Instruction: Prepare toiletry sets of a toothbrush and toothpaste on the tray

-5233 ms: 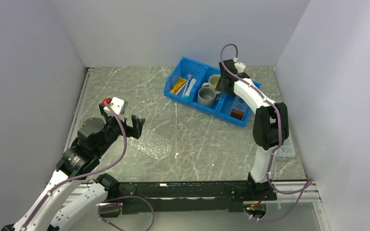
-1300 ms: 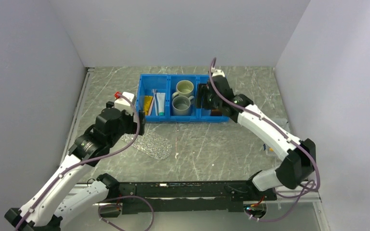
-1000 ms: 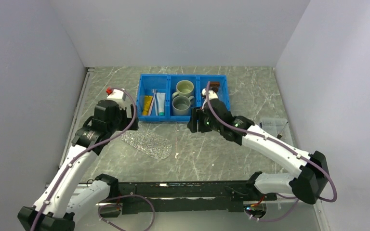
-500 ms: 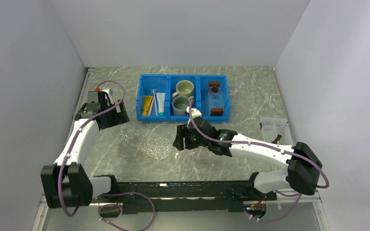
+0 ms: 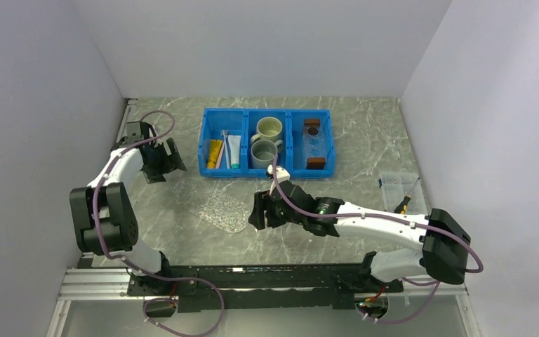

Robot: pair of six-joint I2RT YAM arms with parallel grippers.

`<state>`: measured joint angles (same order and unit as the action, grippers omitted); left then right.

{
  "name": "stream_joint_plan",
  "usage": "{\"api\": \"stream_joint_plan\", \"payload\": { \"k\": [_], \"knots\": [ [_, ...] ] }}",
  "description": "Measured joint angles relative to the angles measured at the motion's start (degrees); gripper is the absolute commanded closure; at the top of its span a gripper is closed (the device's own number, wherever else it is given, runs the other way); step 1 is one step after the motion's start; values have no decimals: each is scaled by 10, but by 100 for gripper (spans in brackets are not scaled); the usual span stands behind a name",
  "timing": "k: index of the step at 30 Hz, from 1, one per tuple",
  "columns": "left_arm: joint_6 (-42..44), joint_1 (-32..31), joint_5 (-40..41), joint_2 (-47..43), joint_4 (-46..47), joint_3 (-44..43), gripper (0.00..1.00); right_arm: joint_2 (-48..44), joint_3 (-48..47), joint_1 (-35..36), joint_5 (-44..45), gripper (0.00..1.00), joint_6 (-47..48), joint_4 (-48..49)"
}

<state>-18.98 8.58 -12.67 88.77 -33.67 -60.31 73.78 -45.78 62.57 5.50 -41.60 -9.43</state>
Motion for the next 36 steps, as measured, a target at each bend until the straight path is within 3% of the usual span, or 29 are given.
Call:
{"api": "stream_joint_plan", "payload": {
  "k": [18, 36],
  "knots": [
    [-5, 2, -35, 129, 7, -46, 21, -66, 37, 16, 22, 36, -11, -16],
    [-18, -14, -49, 92, 45, 19, 27, -82, 58, 17, 37, 36, -16, -32]
  ]
}}
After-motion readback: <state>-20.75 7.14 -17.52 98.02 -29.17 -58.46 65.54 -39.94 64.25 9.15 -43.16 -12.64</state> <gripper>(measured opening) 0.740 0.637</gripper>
